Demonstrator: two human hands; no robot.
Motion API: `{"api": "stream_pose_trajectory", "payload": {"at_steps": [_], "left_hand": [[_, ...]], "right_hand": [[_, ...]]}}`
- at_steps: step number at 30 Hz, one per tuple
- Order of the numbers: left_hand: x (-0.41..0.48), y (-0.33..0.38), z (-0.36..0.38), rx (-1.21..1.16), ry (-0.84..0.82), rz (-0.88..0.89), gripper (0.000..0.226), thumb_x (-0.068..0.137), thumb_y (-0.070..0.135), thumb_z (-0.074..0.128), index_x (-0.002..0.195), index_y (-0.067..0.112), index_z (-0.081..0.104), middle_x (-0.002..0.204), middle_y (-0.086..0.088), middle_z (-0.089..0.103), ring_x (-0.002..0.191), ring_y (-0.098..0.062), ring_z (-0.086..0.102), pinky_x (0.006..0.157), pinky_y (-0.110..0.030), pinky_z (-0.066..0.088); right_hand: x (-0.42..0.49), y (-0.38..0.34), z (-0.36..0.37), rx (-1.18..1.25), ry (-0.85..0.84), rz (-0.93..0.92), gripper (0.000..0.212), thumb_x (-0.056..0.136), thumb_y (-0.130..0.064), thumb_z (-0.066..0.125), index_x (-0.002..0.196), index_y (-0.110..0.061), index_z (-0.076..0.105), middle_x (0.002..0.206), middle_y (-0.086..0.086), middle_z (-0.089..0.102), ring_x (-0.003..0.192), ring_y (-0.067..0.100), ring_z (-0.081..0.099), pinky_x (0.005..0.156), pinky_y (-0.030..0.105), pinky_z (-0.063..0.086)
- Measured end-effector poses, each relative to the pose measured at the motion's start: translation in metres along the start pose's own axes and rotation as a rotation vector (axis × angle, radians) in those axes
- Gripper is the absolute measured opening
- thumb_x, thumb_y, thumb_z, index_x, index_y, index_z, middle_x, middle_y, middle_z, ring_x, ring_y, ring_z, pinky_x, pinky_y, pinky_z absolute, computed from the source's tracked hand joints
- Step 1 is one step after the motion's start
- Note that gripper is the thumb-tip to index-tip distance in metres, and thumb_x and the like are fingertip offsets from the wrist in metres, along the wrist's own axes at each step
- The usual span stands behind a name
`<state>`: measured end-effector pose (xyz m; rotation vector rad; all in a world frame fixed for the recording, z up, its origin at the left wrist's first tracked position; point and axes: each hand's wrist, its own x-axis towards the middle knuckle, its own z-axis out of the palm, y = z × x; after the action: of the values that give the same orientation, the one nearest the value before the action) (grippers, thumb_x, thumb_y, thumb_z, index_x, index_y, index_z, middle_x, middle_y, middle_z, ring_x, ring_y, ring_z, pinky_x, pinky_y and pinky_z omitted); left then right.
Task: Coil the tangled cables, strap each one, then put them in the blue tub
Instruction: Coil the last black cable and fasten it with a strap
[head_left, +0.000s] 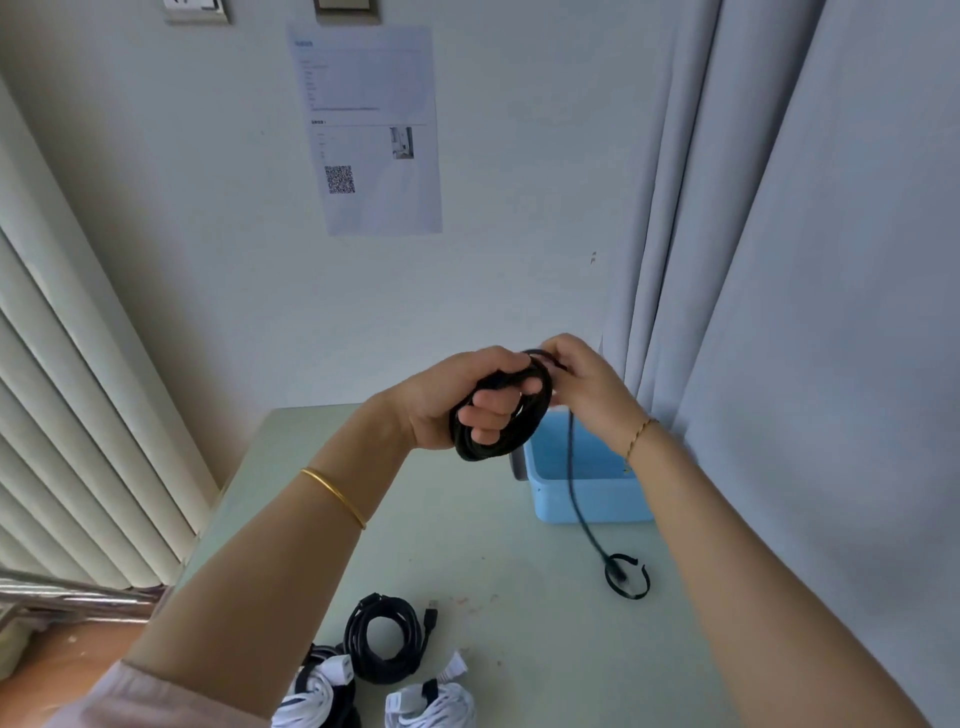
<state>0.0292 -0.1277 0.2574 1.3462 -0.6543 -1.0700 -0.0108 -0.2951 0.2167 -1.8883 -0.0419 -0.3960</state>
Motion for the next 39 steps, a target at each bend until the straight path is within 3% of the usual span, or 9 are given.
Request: {"api": "stream_pose_trajectory", "payload": {"at_steps": [4, 8, 13, 18, 21, 25, 29, 32, 39], "left_hand": [[0.004, -0.004, 0.0, -0.281, -0.018, 0.039, 0.024, 0.087, 0.032, 0.039, 0.08, 0.01, 0.047, 0.038, 0.013, 0.031, 0.028, -0.001, 0.029, 0.035, -0.015, 0.028], [0.006, -0.011, 0.001, -0.364, -0.021, 0.034, 0.026, 0.087, 0.033, 0.04, 0.08, 0.01, 0.049, 0.039, 0.012, 0.033, 0.028, -0.002, 0.031, 0.035, -0.015, 0.031], [0.009, -0.019, 0.0, -0.419, -0.04, 0.01, 0.025, 0.087, 0.032, 0.039, 0.081, 0.01, 0.049, 0.039, 0.011, 0.036, 0.029, -0.002, 0.032, 0.035, -0.016, 0.032], [0.012, -0.007, -0.004, -0.548, -0.013, 0.09, 0.023, 0.088, 0.031, 0.039, 0.081, 0.011, 0.048, 0.039, 0.011, 0.035, 0.029, -0.003, 0.033, 0.037, -0.016, 0.032], [0.018, -0.006, -0.001, -0.64, 0.074, 0.176, 0.028, 0.095, 0.032, 0.036, 0.08, 0.012, 0.047, 0.042, 0.009, 0.037, 0.033, -0.005, 0.035, 0.04, -0.017, 0.036], [0.024, -0.005, -0.009, -0.646, 0.334, 0.341, 0.027, 0.099, 0.03, 0.04, 0.079, 0.013, 0.046, 0.053, 0.005, 0.041, 0.043, -0.011, 0.041, 0.05, -0.021, 0.041], [0.025, -0.014, -0.016, -0.327, 0.508, 0.35, 0.02, 0.101, 0.022, 0.044, 0.084, 0.01, 0.045, 0.057, -0.001, 0.049, 0.051, -0.016, 0.048, 0.055, -0.025, 0.046], [0.019, -0.021, -0.019, 0.024, 0.529, 0.288, 0.016, 0.099, 0.018, 0.047, 0.087, 0.008, 0.048, 0.058, -0.003, 0.055, 0.059, -0.019, 0.055, 0.062, -0.026, 0.05], [0.008, -0.024, -0.003, 0.425, 0.342, 0.089, 0.029, 0.097, 0.013, 0.04, 0.072, 0.007, 0.053, 0.06, -0.006, 0.053, 0.05, -0.016, 0.052, 0.047, -0.02, 0.043]], "right_hand": [[-0.004, 0.018, 0.019, 0.037, 0.178, 0.025, 0.017, 0.099, -0.019, 0.042, 0.091, -0.01, 0.055, 0.061, 0.001, 0.05, 0.052, 0.016, 0.047, 0.049, 0.028, 0.045], [-0.005, 0.026, 0.02, 0.204, 0.108, 0.023, 0.027, 0.1, -0.022, 0.045, 0.076, -0.011, 0.052, 0.046, 0.004, 0.033, 0.043, 0.016, 0.029, 0.043, 0.024, 0.034], [-0.01, 0.039, 0.005, 0.503, -0.078, 0.136, 0.008, 0.096, -0.012, 0.051, 0.092, -0.009, 0.057, 0.054, -0.002, 0.029, 0.051, 0.012, 0.025, 0.051, 0.022, 0.03], [-0.022, 0.049, 0.015, 0.589, -0.051, 0.247, 0.024, 0.1, -0.012, 0.042, 0.08, -0.01, 0.055, 0.064, -0.001, 0.042, 0.047, 0.006, 0.027, 0.047, 0.017, 0.029], [-0.029, 0.045, 0.036, 0.358, -0.052, 0.283, 0.022, 0.1, -0.011, 0.039, 0.08, -0.013, 0.047, 0.07, 0.005, 0.047, 0.045, 0.007, 0.028, 0.044, 0.019, 0.028], [-0.044, 0.033, 0.048, -0.204, -0.286, 0.31, 0.022, 0.098, -0.011, 0.034, 0.113, -0.004, 0.049, 0.071, 0.004, 0.055, 0.045, 0.006, 0.035, 0.043, 0.018, 0.031], [-0.053, 0.001, 0.046, -0.526, -0.453, 0.189, 0.029, 0.101, -0.024, 0.034, 0.098, -0.001, 0.051, 0.071, 0.001, 0.056, 0.056, 0.01, 0.044, 0.05, 0.016, 0.039], [-0.048, -0.026, 0.032, -0.724, -0.399, 0.028, 0.025, 0.099, -0.028, 0.042, 0.085, -0.011, 0.052, 0.07, -0.001, 0.055, 0.066, 0.016, 0.051, 0.066, 0.035, 0.044], [-0.031, -0.046, 0.011, -0.826, -0.162, -0.343, 0.009, 0.082, -0.029, 0.067, 0.077, -0.022, 0.069, 0.07, -0.013, 0.055, 0.068, 0.006, 0.05, 0.068, 0.02, 0.035]]}}
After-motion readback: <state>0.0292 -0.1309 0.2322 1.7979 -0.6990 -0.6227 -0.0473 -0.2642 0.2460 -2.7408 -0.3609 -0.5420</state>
